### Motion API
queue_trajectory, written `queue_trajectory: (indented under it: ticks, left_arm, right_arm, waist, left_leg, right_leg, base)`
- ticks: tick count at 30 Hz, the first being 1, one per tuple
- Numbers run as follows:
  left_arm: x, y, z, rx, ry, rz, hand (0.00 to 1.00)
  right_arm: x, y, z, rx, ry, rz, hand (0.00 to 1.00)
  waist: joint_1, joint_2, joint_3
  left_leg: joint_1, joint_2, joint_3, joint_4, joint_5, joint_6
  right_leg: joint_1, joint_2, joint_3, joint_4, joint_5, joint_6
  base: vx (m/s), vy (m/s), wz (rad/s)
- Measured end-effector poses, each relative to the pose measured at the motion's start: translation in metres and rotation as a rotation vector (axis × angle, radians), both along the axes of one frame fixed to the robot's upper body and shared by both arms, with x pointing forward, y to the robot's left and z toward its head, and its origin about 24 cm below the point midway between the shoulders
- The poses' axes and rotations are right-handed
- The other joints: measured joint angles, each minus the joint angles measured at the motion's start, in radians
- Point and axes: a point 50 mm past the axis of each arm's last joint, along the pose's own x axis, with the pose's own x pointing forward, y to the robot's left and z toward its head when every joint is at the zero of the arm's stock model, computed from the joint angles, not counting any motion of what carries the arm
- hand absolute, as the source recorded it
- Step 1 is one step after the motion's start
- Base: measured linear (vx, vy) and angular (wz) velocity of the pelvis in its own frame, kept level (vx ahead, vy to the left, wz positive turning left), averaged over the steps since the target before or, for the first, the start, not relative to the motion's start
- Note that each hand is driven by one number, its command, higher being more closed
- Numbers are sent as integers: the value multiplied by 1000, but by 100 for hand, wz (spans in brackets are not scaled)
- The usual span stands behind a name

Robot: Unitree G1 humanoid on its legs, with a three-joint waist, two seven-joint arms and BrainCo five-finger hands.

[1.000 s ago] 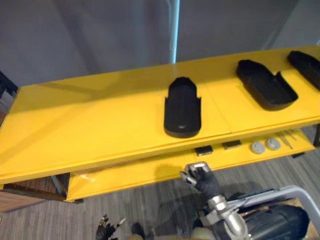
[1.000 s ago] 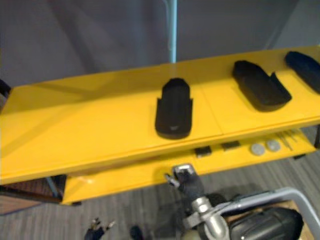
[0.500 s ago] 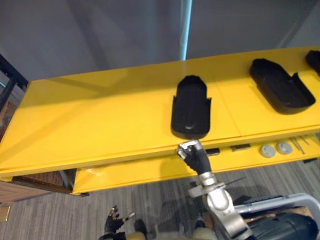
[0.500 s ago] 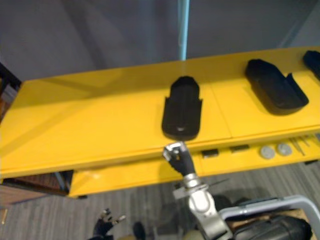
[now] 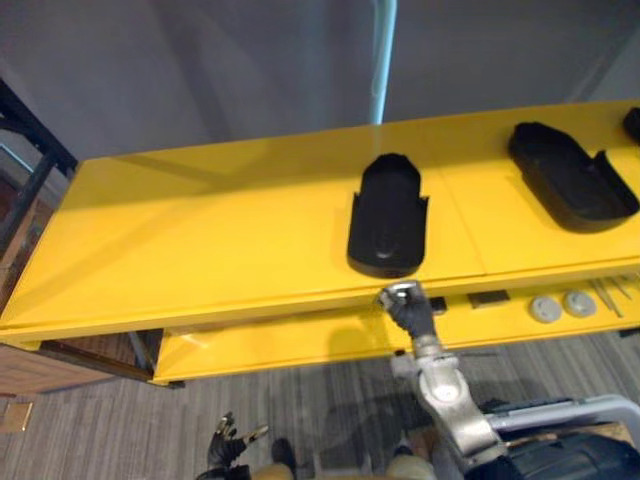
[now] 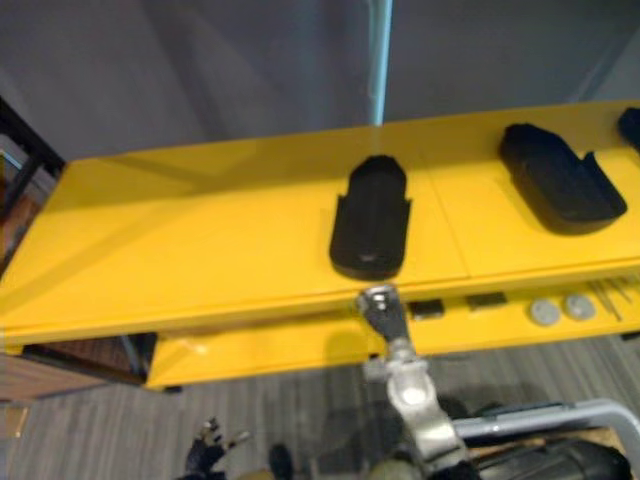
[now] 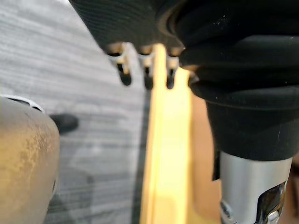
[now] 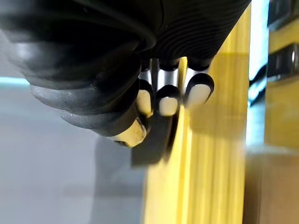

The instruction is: Walk over and take plastic housings, then place them on the shelf

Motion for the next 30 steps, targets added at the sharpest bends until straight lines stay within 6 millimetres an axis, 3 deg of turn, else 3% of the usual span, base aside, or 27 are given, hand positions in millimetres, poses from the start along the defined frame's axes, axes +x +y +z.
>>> queue_trajectory:
  ticks: [5,17,30]
  left_arm:
    - [-5,2,-2,-13,23,9,0]
    - [-11,3,-3,-21,33,11,0]
    - [-9,-1,-3,-36,29,6,0]
  right_arm:
    - [12,-20,16,-36,-69,-70,100]
    - [24,-32,36,-44,-141,-119,100]
    - [54,-48,61,-92,-200,-187,100]
  waist:
    - [7,21,29]
    - [13,30,70]
    - [25,54,108]
  left_leg:
    - [-2,-15,-26,13,3,5]
    - [-25,-32,-31,24,7,11]
    - [-42,-41,-48,53,2,17]
  right_leg:
    - [-11,-24,-7,63,-34,12]
    - [-58,-52,-1,128,-54,16]
    - [-61,-67,-8,148,-60,21]
  base:
    - [-20,11,11]
    - [-26,6,0]
    - [-9,6,3]
